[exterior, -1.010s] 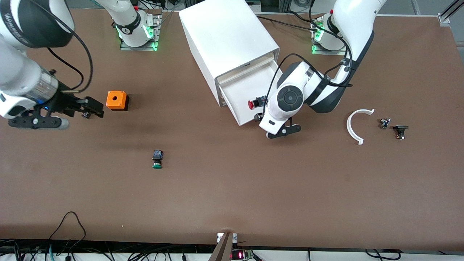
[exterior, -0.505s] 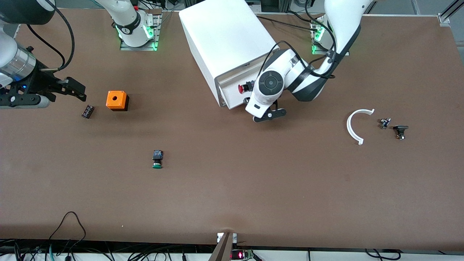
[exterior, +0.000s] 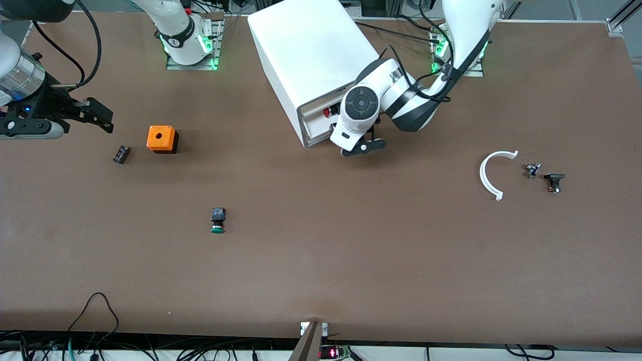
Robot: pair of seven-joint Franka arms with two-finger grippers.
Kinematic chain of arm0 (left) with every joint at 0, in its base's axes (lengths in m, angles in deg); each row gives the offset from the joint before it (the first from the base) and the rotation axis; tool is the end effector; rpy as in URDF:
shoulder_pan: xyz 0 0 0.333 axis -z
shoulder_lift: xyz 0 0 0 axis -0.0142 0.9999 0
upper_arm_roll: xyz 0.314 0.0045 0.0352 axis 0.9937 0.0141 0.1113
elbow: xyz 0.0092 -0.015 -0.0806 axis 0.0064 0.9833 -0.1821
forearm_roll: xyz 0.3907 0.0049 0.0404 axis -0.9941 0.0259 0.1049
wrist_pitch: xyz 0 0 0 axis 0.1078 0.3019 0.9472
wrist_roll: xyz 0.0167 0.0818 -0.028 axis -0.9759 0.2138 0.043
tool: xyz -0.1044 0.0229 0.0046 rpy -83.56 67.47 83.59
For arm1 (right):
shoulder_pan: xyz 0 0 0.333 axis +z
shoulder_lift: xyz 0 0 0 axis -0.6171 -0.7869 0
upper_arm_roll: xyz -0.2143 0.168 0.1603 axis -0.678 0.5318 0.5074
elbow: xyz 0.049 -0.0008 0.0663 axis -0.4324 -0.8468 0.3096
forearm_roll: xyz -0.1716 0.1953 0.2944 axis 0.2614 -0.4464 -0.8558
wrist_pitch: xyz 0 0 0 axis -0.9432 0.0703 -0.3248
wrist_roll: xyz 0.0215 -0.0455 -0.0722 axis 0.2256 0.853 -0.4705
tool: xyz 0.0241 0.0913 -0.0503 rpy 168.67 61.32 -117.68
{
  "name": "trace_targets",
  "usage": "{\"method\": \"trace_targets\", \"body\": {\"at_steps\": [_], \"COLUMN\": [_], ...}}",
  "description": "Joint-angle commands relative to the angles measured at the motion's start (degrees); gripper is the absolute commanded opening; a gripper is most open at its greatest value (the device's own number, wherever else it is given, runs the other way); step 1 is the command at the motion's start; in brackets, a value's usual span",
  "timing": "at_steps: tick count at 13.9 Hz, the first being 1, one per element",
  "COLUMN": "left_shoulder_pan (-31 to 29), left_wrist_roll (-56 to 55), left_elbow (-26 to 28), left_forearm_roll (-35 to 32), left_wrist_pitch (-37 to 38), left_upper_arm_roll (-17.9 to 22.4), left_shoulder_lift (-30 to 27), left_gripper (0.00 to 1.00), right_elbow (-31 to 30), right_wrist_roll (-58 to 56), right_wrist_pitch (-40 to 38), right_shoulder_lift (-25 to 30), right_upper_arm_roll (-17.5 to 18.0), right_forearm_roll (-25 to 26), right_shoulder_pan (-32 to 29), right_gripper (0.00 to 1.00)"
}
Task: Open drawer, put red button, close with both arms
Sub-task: 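Push the drawer shut with the left gripper while the right gripper returns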
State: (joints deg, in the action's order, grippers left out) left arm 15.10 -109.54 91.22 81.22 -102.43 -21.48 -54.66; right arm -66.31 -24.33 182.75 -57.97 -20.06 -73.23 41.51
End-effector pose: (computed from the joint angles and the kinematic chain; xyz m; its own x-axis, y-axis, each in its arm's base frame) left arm 0.4428 -0.4290 0.2818 0.9094 0.2558 -0.3280 0.2354 -0.9666 -0.1011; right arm 0.5528 0.0386 0.5826 0.9996 0.0230 0.0147 0.0223 -0.9989 0.0417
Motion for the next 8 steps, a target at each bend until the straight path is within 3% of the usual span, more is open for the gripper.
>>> {"method": "trace_targets", "body": {"at_steps": [1,3,8], "left_shoulder_pan": [-0.6,-0.7,-0.8], "left_wrist_roll": [-1.8,-1.9,-3.1], "left_elbow": [2.3,2.3,2.3], "left_forearm_roll": [0.5,0.5,1.2], "left_wrist_pitch": [-0.8,-0.8,-0.3], "left_upper_arm_roll": [-1.5,-1.7,-3.3], "left_shoulder_lift": [-2.0,-2.0,-2.1], "left_gripper": [1.00,1.00,1.00], "right_elbow": [-1.5,-1.6,-1.1], "right_wrist_roll": [0.6,1.9,1.9], "right_wrist_pitch": [0.5,0.4,0.1], "right_shoulder_lift": [1.5,1.6,1.5], "right_upper_arm_roll": [4.5,6.6,5.1], "right_forearm_roll": [-1.0,-1.0,-0.9], "right_shoulder_pan": [-3.2,-4.3,-2.2], "right_gripper": [1.00,1.00,1.00]}}
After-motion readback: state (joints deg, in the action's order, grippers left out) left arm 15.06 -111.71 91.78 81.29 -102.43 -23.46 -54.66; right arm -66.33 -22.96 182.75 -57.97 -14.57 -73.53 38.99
